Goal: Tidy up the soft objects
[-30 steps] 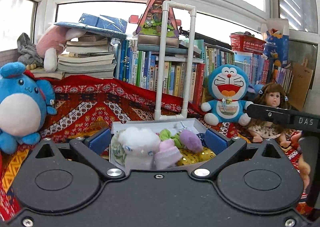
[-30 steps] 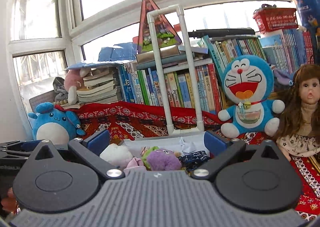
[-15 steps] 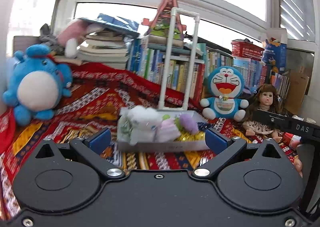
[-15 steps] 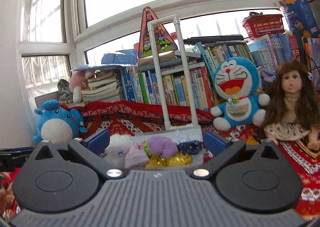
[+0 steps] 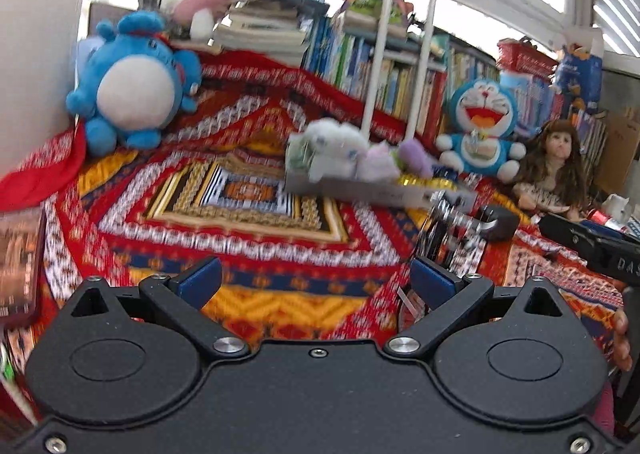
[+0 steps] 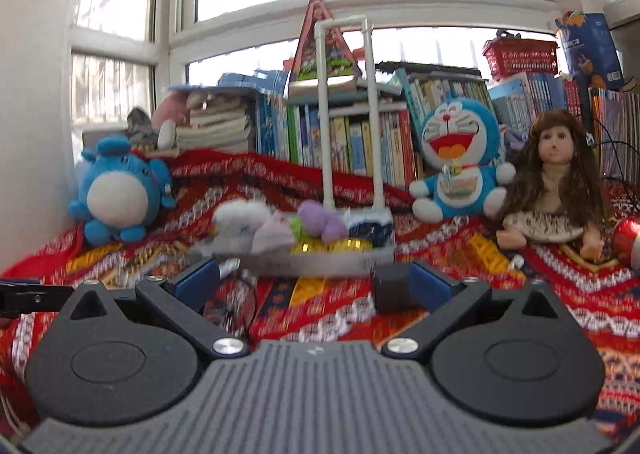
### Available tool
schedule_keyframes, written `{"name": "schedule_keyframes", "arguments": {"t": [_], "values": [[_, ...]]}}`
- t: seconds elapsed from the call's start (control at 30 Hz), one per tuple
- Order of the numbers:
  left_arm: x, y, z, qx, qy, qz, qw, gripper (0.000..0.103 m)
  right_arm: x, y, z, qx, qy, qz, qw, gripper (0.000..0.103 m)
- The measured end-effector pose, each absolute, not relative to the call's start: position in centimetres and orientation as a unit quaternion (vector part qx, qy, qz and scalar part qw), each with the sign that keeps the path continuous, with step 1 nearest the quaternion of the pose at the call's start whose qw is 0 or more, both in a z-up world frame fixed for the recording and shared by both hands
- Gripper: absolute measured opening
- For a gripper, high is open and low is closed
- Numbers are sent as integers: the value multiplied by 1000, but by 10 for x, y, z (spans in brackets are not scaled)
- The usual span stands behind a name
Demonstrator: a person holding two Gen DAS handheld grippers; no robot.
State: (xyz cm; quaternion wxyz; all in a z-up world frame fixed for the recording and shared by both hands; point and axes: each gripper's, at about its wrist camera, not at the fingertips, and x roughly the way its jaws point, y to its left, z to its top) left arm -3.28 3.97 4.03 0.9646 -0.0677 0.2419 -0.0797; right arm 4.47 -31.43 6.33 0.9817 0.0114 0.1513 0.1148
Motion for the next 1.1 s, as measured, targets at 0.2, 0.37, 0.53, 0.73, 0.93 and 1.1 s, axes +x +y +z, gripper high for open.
{"name": "schedule_keyframes", "arguments": {"t": [0.2,0.37,0.53,0.73,0.93,1.1], "values": [[-30,39,22,-86,271,-59,957,100,40,-310,43,0,190,104,976,103],[-27,37,14,-84,284,-57,953,100,39,-309,31,-2,213,102,972,103],[-23,33,8,-75,299,-47,950,100,41,-299,25,-34,219,100,970,103],[-18,31,3,-59,315,-29,947,100,45,-293,18,-45,239,98,965,103],[-14,32,-3,-55,321,-28,945,100,51,-293,8,-50,265,84,959,103],[-12,29,-4,-42,322,-28,945,100,52,-291,3,-53,273,80,957,103]]}}
